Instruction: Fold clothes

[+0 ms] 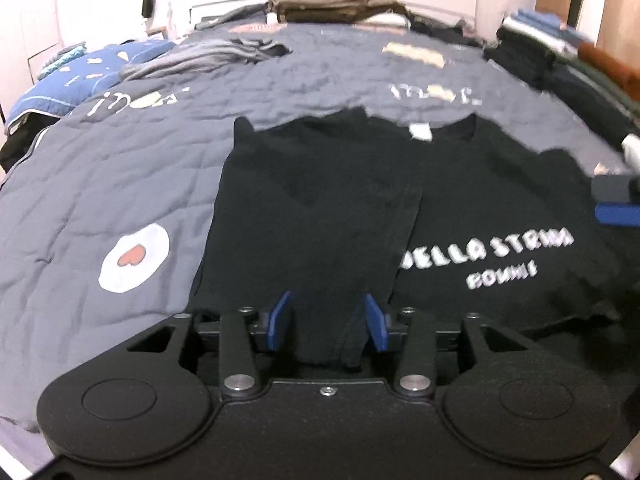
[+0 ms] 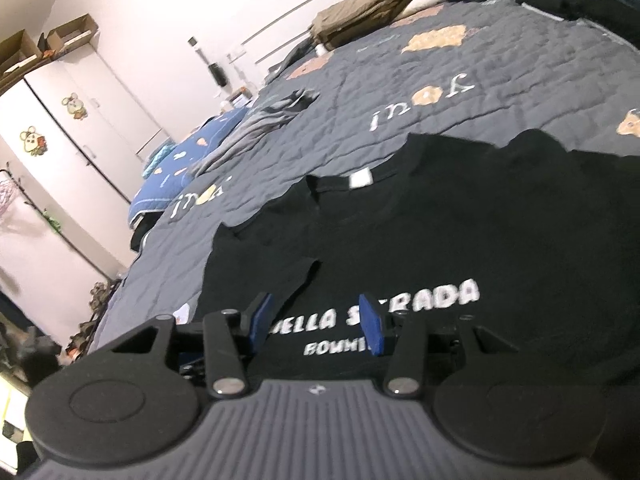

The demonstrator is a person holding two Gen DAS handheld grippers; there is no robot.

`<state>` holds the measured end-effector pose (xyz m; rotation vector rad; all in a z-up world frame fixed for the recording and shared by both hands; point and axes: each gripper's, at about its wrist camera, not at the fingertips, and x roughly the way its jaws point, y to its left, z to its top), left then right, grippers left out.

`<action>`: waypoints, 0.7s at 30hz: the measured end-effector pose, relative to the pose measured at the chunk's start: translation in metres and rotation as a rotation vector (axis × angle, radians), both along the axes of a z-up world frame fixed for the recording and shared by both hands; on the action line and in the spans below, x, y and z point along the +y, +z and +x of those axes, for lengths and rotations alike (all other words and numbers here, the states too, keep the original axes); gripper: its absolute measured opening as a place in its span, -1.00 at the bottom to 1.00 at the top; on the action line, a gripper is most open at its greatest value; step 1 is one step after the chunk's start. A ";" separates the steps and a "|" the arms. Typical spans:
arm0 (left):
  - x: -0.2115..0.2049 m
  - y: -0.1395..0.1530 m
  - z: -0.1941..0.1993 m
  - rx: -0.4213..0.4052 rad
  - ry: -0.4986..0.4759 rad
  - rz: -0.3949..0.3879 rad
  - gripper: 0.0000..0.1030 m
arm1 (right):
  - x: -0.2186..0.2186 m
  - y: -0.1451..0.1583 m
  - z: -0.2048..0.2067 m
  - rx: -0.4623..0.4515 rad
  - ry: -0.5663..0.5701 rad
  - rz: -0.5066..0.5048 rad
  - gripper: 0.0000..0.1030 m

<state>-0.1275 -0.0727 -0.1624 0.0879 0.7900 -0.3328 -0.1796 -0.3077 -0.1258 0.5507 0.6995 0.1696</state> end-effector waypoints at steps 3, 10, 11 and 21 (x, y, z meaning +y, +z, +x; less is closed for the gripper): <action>-0.006 0.004 -0.002 -0.001 -0.031 -0.054 -0.19 | -0.013 0.001 -0.005 -0.003 -0.045 -0.011 -0.08; -0.028 0.012 -0.009 -0.002 -0.108 -0.150 -0.19 | -0.043 0.000 -0.016 0.002 -0.117 -0.038 -0.08; -0.032 0.012 -0.009 0.002 -0.117 -0.165 -0.18 | -0.048 -0.001 -0.018 0.003 -0.125 -0.041 -0.08; -0.076 0.019 -0.017 0.026 -0.222 -0.286 -0.10 | -0.100 -0.010 -0.042 0.018 -0.232 -0.064 -0.07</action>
